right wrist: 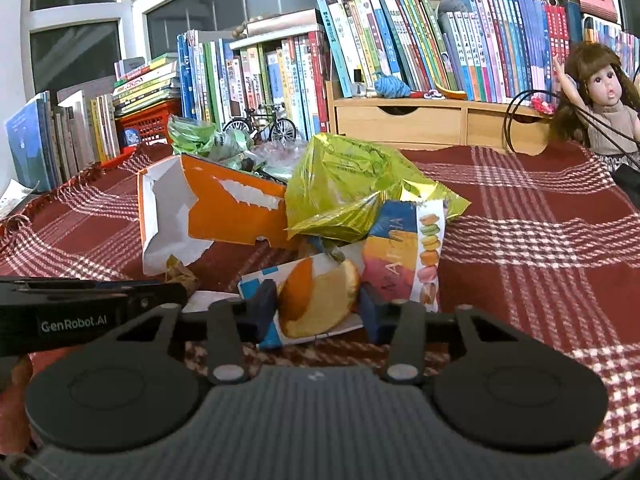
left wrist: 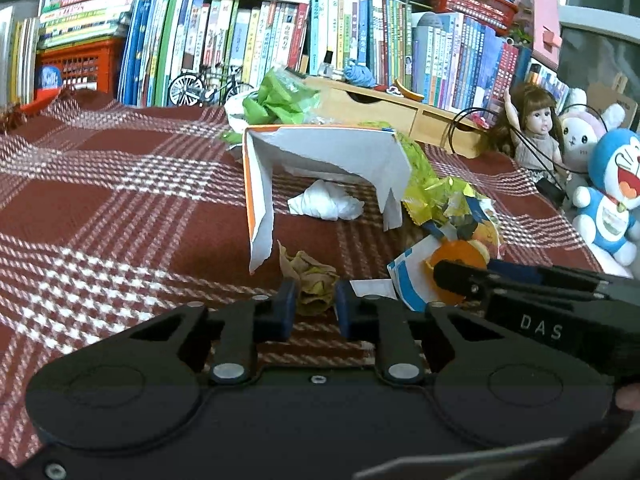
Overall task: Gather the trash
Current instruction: 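Grasp the crumpled brown paper with the left tool while the right tool grasps the orange peel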
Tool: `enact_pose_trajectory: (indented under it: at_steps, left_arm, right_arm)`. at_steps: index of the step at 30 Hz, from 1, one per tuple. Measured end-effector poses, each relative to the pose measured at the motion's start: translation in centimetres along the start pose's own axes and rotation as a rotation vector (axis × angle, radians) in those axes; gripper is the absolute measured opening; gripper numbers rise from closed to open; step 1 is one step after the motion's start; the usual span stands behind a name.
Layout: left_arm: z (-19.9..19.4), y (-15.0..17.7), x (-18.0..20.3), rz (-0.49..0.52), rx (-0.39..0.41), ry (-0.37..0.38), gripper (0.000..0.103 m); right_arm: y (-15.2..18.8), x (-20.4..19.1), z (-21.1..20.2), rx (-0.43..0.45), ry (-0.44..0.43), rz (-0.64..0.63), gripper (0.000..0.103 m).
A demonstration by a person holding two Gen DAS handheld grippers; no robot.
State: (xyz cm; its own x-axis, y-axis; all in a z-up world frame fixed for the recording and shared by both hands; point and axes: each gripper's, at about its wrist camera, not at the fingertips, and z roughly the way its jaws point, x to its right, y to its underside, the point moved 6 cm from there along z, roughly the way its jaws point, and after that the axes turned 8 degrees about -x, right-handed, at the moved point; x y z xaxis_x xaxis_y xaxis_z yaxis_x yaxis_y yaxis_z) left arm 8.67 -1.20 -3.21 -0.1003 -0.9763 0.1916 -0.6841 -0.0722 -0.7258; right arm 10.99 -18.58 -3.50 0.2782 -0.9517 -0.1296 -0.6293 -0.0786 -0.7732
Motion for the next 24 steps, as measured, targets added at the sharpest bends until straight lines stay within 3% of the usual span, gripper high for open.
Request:
enact_pose_trajectory:
  at_steps: [24]
  left_arm:
    - [-5.7, 2.0, 1.4, 0.059, 0.042, 0.026, 0.019]
  right_arm:
    - [1.3, -1.4, -4.7, 0.053, -0.047, -0.016, 0.043]
